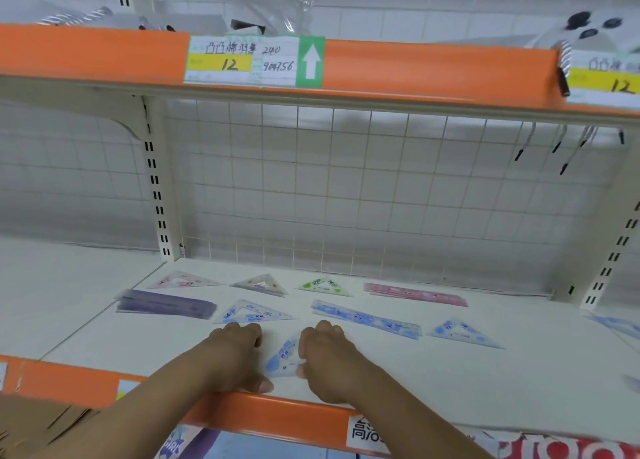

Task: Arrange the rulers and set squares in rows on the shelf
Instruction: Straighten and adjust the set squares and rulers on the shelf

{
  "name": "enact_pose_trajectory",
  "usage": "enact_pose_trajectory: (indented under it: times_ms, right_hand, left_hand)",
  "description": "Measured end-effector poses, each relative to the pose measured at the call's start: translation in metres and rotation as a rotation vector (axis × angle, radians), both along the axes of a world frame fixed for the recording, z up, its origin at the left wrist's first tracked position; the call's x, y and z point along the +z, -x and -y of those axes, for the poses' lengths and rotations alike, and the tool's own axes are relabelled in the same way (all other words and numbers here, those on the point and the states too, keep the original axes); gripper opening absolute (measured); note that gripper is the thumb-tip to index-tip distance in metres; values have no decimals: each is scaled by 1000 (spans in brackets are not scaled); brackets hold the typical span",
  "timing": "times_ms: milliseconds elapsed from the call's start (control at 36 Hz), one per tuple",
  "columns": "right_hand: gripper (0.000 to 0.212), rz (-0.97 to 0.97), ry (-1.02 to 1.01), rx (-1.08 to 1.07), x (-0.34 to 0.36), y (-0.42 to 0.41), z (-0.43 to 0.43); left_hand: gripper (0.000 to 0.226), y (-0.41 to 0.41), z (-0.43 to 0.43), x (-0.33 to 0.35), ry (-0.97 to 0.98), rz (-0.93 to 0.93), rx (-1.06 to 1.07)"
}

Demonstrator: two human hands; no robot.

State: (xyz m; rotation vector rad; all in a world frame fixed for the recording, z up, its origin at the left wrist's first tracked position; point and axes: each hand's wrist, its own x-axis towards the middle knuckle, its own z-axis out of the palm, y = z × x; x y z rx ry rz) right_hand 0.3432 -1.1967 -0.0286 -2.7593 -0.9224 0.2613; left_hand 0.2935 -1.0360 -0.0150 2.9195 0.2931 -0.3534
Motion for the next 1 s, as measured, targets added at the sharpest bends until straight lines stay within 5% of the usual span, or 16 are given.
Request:
enact_pose_trajectory:
  times_ms: [444,611,778,1000]
  right_hand:
    - [39,-93,-186,-95,7,-24,96]
    - [76,-75,-256,-205,7,-42,148]
    - [62,-27,-205,-280,2,-57,186]
    - [72,27,-149,-347,2,-90,228]
  left_hand:
    - [67,-22,78,2,77,-9,-100]
    - [68,-31,116,-2,53,4,-118]
    - [71,-37,146,-4,21,11,-147]
    - [71,-41,160,-8,19,14,-114]
